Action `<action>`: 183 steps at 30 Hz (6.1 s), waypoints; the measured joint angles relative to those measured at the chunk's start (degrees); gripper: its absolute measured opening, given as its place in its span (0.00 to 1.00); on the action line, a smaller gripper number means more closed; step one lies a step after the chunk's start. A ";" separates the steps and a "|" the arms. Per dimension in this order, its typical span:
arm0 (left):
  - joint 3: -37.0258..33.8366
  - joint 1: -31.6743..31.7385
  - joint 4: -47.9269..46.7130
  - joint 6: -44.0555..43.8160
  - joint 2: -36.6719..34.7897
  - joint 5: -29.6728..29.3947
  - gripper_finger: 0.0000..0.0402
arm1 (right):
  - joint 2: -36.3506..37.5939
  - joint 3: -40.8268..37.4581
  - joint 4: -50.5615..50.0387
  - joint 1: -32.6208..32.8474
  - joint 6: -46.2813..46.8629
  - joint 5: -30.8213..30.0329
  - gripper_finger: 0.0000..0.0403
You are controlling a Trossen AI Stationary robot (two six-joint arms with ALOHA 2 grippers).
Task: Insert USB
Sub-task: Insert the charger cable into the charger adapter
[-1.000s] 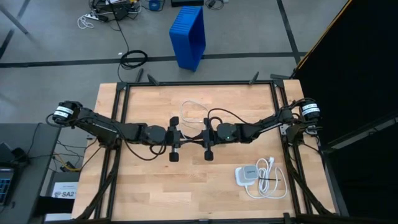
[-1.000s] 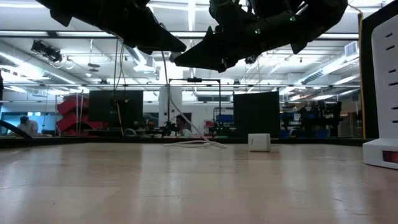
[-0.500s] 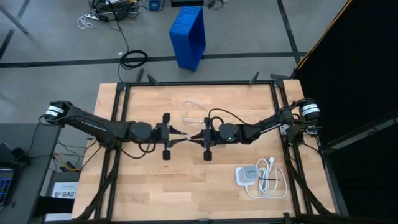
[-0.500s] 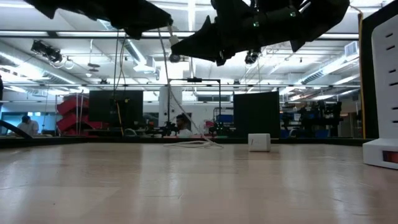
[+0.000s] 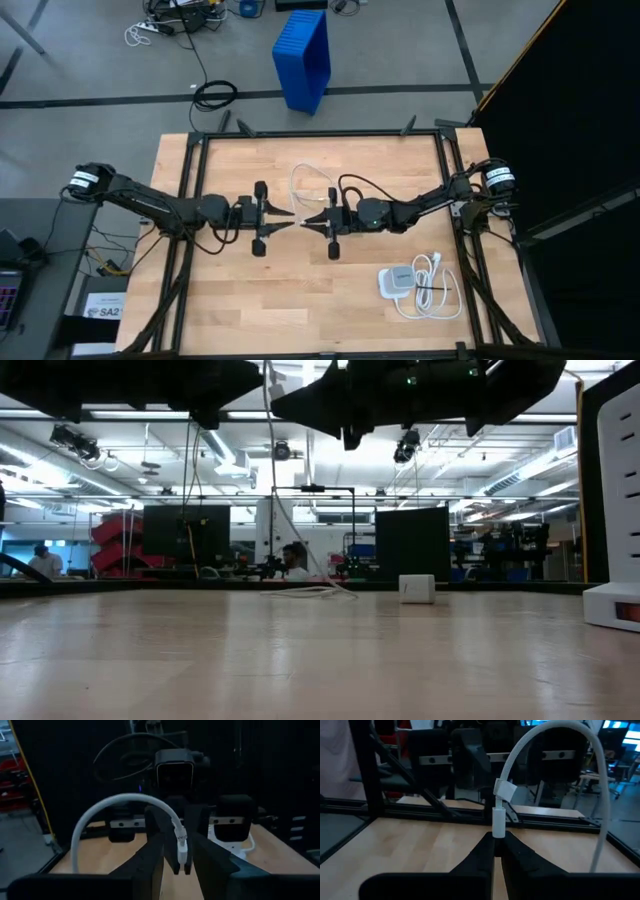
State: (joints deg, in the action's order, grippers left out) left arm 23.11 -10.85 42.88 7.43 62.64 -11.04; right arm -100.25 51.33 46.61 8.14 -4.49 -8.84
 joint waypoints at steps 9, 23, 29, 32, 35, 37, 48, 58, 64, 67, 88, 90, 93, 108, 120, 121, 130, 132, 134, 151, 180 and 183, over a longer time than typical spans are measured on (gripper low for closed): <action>2.60 0.00 1.31 -0.14 5.85 -0.50 0.43 | 0.00 0.00 0.02 0.00 0.02 -0.01 0.00; 5.29 0.04 2.62 1.10 10.09 -3.62 0.29 | 0.00 0.00 -0.75 -0.02 -0.13 -0.17 0.00; 5.29 0.02 2.17 1.08 10.09 -3.90 0.18 | 0.00 0.00 -0.78 -0.05 -0.17 -0.20 0.00; 5.29 0.02 1.70 1.13 10.09 -3.86 0.13 | 0.00 0.00 -0.82 -0.07 -0.20 -0.23 0.00; 5.29 0.00 1.42 2.12 10.07 -3.79 0.06 | 0.00 0.00 -0.91 -0.09 -0.31 -0.42 0.00; 5.31 0.00 1.09 2.56 10.05 -3.66 0.03 | 0.00 0.00 -1.02 -0.09 -0.35 -0.40 0.00; 5.31 0.00 0.47 2.77 9.65 -4.09 0.01 | 0.03 0.05 -2.10 -0.04 -0.30 -1.93 0.02; 4.66 0.00 0.11 2.87 7.64 -6.32 0.01 | 7.86 0.04 -21.67 0.02 3.32 -3.37 0.27; 4.66 0.00 -0.84 2.52 7.21 -6.30 0.01 | 12.80 0.02 -40.16 -0.87 11.00 -11.41 0.40; 4.66 0.00 -1.75 2.44 7.21 -6.31 0.01 | 13.42 0.05 -46.68 -2.97 13.36 -11.55 0.44; 4.61 -0.02 -4.05 1.43 7.21 -6.24 0.01 | 10.75 1.92 -69.20 -9.99 17.38 6.49 0.73; 4.63 -0.02 -4.18 1.43 7.21 -6.22 0.01 | 9.35 2.06 -67.95 -9.73 17.27 6.46 0.74; 4.61 -0.02 -4.53 1.43 7.21 -6.22 0.02 | 6.46 2.01 -67.65 -9.40 16.35 5.96 0.77; 4.61 -0.02 -5.14 1.30 7.21 -6.15 0.02 | 1.70 1.92 -68.82 -9.77 16.26 5.51 0.72; 4.61 -0.02 -5.14 1.28 7.21 -6.18 0.02 | 0.94 1.97 -68.03 -9.88 14.67 5.49 0.33; 4.61 -0.02 -5.14 1.28 7.21 -6.18 0.02 | 0.94 1.97 -67.47 -9.88 14.11 5.36 0.30; 4.61 -0.02 -3.02 1.28 6.23 -7.11 0.02 | 2.60 1.90 -56.52 -8.69 11.16 3.54 0.28; 4.61 -0.26 -2.36 1.29 5.24 -7.11 0.02 | 3.37 1.90 -51.64 -7.78 9.63 3.68 0.28; 4.61 -0.70 -2.41 1.60 4.46 -7.09 0.02 | 3.60 1.92 -44.98 -6.70 7.22 3.96 0.28; 4.85 -6.97 0.20 3.66 -2.08 -7.05 0.02 | 3.85 0.76 -8.56 0.52 -8.60 6.90 0.28; 4.85 -5.53 1.90 4.43 5.24 -7.28 0.02 | -1.86 0.74 2.13 -1.09 -1.70 5.52 0.28; 4.85 -5.52 1.44 4.43 5.24 -8.42 0.02 | -1.86 0.74 1.99 -1.10 -1.73 5.64 0.28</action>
State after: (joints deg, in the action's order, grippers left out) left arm 27.97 -16.37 44.32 11.86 67.88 -19.46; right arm -102.10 52.07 48.60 7.05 -6.22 -3.20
